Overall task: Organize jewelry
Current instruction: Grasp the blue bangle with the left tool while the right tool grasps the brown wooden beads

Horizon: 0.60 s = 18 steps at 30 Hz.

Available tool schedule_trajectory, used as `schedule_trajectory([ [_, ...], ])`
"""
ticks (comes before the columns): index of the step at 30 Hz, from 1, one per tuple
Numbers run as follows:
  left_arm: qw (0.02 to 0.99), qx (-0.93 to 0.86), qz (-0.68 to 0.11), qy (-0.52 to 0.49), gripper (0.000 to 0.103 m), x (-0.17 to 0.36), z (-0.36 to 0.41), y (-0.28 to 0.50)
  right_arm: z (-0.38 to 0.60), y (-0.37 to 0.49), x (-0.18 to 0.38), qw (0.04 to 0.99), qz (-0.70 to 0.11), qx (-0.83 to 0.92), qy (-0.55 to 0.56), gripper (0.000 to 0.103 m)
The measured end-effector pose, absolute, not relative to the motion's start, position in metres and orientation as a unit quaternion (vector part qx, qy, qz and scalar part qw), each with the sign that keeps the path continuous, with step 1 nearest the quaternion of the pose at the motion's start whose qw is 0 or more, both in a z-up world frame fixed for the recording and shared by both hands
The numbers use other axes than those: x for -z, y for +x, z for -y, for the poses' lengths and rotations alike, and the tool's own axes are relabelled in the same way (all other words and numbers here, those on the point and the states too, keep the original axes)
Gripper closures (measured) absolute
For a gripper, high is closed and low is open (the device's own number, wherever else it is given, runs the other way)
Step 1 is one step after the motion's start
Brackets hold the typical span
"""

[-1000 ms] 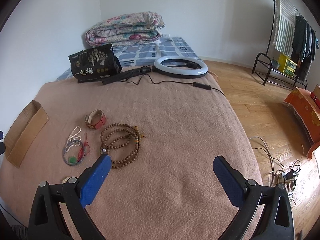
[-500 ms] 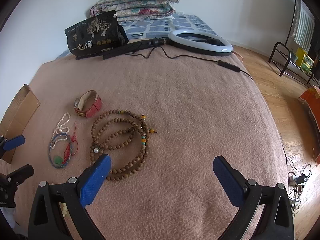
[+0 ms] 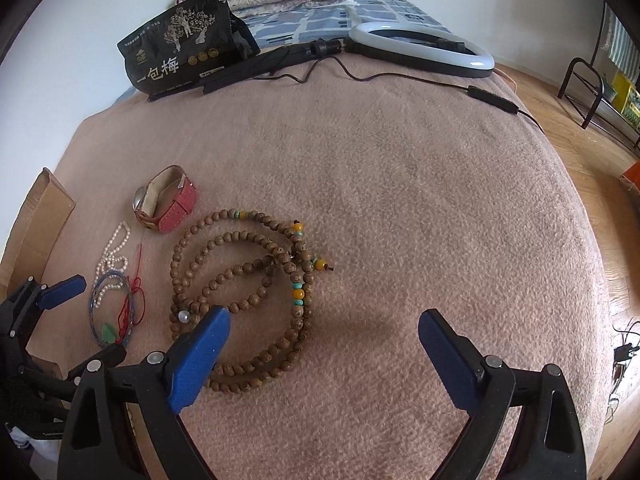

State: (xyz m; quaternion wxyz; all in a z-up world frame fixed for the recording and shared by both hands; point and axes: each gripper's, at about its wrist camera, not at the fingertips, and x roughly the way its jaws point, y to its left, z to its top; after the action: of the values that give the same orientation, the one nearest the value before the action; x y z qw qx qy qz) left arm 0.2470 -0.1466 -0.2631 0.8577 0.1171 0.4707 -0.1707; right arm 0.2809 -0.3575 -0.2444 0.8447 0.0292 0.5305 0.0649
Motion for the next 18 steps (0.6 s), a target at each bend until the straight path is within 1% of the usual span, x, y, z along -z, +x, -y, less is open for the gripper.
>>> schedule_trajectory([
  [3, 0.857, 0.169, -0.472, 0.117, 0.014, 0.268, 0.147, 0.250, 0.359, 0.288, 0.248, 0.837, -0.541, -0.069, 0.046, 0.009],
  [10, 0.860, 0.171, -0.472, 0.094, 0.014, 0.269, 0.142, 0.252, 0.357, 0.299, 0.251, 0.830, -0.549, -0.075, 0.069, 0.009],
  [16, 0.861, 0.173, -0.469, 0.096, 0.015, 0.271, 0.142, 0.252, 0.354, 0.307, 0.252, 0.822, -0.555, -0.072, 0.102, 0.009],
  [18, 0.862, 0.174, -0.467, 0.096, 0.018, 0.271, 0.142, 0.251, 0.351, 0.311, 0.254, 0.820, -0.559, -0.062, 0.102, 0.009],
])
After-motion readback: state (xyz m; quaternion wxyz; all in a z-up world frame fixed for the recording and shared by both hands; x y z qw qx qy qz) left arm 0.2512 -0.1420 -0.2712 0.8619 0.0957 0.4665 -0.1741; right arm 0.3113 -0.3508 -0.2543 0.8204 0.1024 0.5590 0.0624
